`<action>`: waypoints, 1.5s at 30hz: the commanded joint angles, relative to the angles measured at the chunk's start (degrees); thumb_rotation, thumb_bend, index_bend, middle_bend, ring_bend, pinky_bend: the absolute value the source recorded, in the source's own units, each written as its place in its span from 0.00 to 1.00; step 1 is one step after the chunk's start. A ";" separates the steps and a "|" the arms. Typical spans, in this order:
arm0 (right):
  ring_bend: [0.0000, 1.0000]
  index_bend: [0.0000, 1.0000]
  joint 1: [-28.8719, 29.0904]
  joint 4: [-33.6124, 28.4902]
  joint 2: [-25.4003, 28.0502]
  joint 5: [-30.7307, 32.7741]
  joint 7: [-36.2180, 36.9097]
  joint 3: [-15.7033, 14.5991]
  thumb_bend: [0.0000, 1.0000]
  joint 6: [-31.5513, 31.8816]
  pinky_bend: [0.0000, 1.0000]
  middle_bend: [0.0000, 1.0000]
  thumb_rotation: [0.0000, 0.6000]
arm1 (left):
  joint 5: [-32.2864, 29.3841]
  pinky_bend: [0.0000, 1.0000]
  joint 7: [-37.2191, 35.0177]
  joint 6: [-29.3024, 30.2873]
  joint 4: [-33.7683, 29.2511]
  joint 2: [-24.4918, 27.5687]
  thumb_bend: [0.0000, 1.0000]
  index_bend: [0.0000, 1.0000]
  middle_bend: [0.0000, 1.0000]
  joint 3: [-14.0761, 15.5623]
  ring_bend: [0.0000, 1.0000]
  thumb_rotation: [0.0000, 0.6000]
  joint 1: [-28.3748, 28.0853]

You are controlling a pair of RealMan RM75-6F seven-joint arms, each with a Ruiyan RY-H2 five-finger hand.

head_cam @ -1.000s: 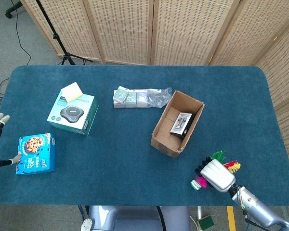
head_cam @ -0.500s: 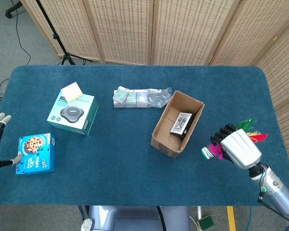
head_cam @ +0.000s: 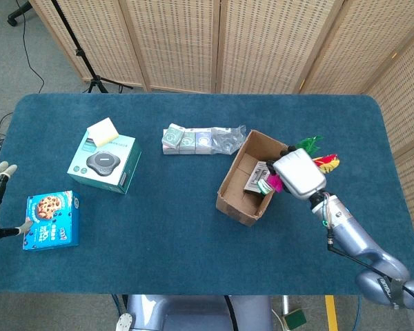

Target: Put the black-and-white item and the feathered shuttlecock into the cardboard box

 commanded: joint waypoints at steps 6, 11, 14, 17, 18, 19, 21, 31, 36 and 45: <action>0.52 0.70 5.27 2.81 -6.60 7.48 -11.28 -0.33 0.67 -2.85 0.42 0.63 1.00 | -0.11 0.04 0.16 -0.54 0.05 -0.09 0.00 0.00 0.00 -0.08 0.00 1.00 -0.06; 0.13 0.15 6.93 3.35 -7.18 11.88 -20.24 -2.26 0.08 -2.88 0.21 0.14 1.00 | -0.14 0.04 -0.17 -1.01 0.16 -0.03 0.00 0.00 0.00 -0.15 0.00 1.00 -0.13; 0.00 0.00 7.56 1.79 -7.34 13.85 -25.84 -2.29 0.00 0.62 0.01 0.00 1.00 | -0.07 0.04 -0.39 -1.40 0.26 0.13 0.00 0.00 0.00 -0.15 0.00 1.00 -0.21; 0.00 0.00 7.63 0.93 -6.98 13.65 -28.10 -2.53 0.00 2.87 0.00 0.00 1.00 | -0.07 0.04 -0.44 -1.57 0.28 0.11 0.00 0.00 0.00 -0.19 0.00 1.00 -0.24; 0.00 0.00 7.60 0.48 -6.64 13.68 -28.58 -2.57 0.00 3.38 0.00 0.00 1.00 | -0.09 0.04 -0.47 -1.62 0.29 0.10 0.00 0.00 0.00 -0.21 0.00 1.00 -0.25; 0.00 0.00 7.53 -0.02 -6.31 13.74 -28.74 -2.56 0.00 3.78 0.00 0.00 1.00 | -0.10 0.04 -0.47 -1.61 0.28 0.09 0.00 0.00 0.00 -0.23 0.00 1.00 -0.24; 0.00 0.00 7.18 -1.37 -5.28 13.57 -28.80 -2.52 0.00 4.85 0.00 0.00 1.00 | -0.09 0.04 -0.48 -1.61 0.27 0.10 0.00 0.00 0.00 -0.24 0.00 1.00 -0.20; 0.00 0.00 -2.13 -12.77 7.28 3.10 -22.71 -4.38 0.00 17.00 0.00 0.00 1.00 | 0.35 0.04 -0.29 -1.46 0.19 -0.07 0.00 0.00 0.00 -0.01 0.00 1.00 0.10; 0.00 0.00 -11.02 -10.65 9.54 -5.09 -14.02 -8.10 0.00 26.14 0.00 0.00 1.00 | 1.31 0.04 0.34 -0.73 0.48 -0.67 0.00 0.00 0.00 0.55 0.00 1.00 0.64; 0.00 0.00 -23.98 -0.93 4.36 -10.52 7.22 -13.78 0.00 35.57 0.00 0.00 1.00 | 4.65 0.04 1.79 4.00 2.80 -3.86 0.00 0.00 0.00 1.40 0.00 1.00 2.68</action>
